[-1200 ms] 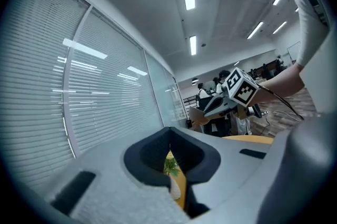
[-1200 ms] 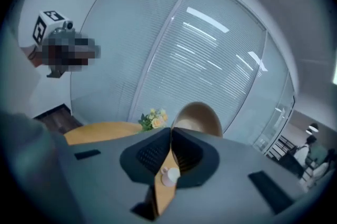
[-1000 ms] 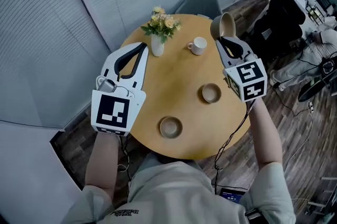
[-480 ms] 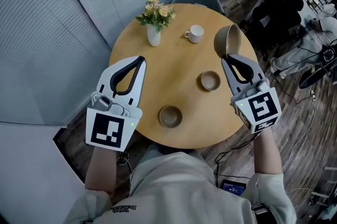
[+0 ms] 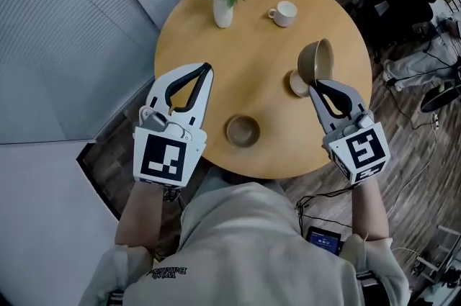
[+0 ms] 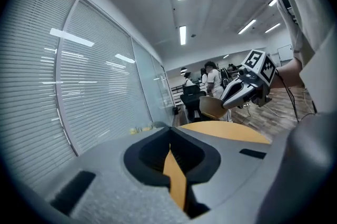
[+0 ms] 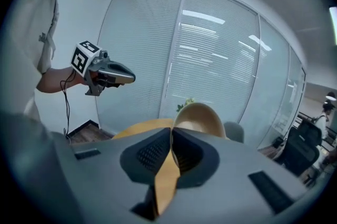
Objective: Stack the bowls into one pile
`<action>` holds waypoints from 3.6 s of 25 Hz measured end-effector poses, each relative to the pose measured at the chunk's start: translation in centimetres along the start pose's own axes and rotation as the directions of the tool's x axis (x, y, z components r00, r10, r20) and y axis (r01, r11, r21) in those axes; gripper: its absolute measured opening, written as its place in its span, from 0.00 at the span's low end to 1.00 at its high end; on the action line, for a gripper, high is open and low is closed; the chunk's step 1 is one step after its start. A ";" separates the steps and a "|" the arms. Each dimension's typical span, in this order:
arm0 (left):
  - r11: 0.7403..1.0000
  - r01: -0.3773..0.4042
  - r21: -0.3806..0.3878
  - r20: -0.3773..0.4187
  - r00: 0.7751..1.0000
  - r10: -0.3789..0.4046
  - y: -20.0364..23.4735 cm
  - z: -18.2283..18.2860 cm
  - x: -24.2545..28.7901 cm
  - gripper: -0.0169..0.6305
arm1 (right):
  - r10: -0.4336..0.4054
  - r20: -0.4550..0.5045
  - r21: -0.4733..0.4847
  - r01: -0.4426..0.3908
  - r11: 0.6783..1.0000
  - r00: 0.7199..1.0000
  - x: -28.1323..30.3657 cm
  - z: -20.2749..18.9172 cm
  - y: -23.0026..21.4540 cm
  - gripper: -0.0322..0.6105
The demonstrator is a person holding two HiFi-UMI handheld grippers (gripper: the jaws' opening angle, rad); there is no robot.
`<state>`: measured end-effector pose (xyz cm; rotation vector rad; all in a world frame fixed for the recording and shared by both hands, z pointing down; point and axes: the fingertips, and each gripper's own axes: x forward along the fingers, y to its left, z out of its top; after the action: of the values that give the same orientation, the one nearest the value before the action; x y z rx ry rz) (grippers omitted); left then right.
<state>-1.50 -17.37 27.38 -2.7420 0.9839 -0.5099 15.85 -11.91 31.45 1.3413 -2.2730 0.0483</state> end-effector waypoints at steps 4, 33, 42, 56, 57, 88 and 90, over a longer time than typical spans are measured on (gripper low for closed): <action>1.000 0.027 -0.010 -0.057 0.998 -0.028 -0.7 -2.9 0.3 0.06 | 0.043 -0.039 0.058 -0.041 0.997 0.998 1.2 -2.0 1.5 0.11; 0.940 0.143 -0.310 -0.407 0.874 -0.267 -9.9 -25.0 1.9 0.06 | 0.534 -0.360 0.038 -0.560 0.828 0.765 8.7 -16.2 20.3 0.11; 0.923 0.151 -0.353 -0.454 0.835 -0.310 -12.5 -28.9 0.9 0.06 | 0.499 -0.496 -0.065 -0.603 0.795 0.711 8.6 -21.3 25.2 0.11; 0.900 0.183 -0.395 -0.488 0.789 -0.374 -15.3 -31.4 0.0 0.06 | 0.481 -0.552 -0.005 -0.580 0.815 0.681 9.4 -24.4 26.6 0.11; 0.899 0.186 -0.397 -0.490 0.785 -0.379 -15.4 -31.6 0.0 0.06 | 0.481 -0.557 0.008 -0.575 0.818 0.677 9.5 -24.6 26.7 0.11; 0.927 0.240 -0.289 -0.282 0.904 -0.322 -10.9 -19.1 4.5 0.06 | 0.243 -0.182 0.229 -0.199 0.953 0.953 7.0 -10.5 14.9 0.11; 0.933 0.246 -0.263 -0.252 0.916 -0.313 -10.1 -17.2 4.9 0.06 | 0.194 -0.145 0.199 -0.164 0.966 0.970 6.0 -8.4 13.5 0.11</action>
<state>1.35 -13.80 47.41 -3.1008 0.7412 -0.9255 5.59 -7.51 44.33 1.1674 -2.2861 0.4270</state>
